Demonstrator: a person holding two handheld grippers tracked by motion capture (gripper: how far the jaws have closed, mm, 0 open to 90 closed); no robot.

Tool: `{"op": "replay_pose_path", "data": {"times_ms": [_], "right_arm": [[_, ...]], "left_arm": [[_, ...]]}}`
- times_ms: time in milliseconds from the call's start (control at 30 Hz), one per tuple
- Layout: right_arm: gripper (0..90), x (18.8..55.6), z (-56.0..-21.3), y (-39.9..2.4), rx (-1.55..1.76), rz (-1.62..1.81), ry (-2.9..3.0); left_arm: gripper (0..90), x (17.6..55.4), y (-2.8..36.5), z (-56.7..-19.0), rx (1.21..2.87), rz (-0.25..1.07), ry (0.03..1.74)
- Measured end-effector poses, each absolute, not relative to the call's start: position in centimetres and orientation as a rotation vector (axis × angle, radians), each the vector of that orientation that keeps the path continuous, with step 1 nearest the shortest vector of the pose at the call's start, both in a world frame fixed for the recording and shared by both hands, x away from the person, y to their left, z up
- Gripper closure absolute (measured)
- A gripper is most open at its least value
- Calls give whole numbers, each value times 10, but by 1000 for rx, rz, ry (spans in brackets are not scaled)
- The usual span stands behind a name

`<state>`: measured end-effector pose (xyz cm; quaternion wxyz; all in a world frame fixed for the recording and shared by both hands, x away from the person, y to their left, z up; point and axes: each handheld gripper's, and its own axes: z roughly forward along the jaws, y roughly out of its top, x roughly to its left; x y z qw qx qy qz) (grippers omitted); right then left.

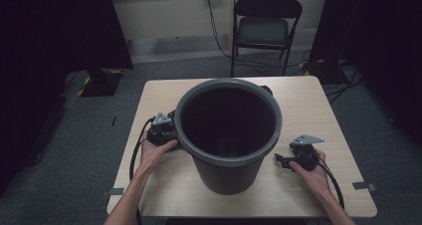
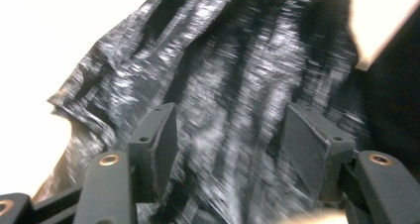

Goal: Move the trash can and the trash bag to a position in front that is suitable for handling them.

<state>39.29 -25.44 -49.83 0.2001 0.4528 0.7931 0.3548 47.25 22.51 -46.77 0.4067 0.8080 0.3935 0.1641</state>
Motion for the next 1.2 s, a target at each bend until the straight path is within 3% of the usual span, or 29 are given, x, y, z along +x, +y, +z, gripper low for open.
{"op": "replay_pose_path", "data": {"times_ms": [233,400,533,900,1067,1200], "right_arm": [[263,392,-499,-255,1260,998,2218],[263,392,-499,-256,1259,1001,2216],[262,391,-499,-255,1262,994,2211],[253,391,-499,-254,1269,998,2206],[253,391,-499,-254,1269,997,2206],[253,392,-499,-254,1268,997,2206]], "left_arm": [[310,486,226,-496,2101,406,1058],[360,475,228,-492,2177,398,1025],[357,450,232,-493,2178,401,983],[360,378,236,-491,2173,251,932],[362,352,231,-490,2228,266,866],[412,344,231,-488,2228,234,864]]}}
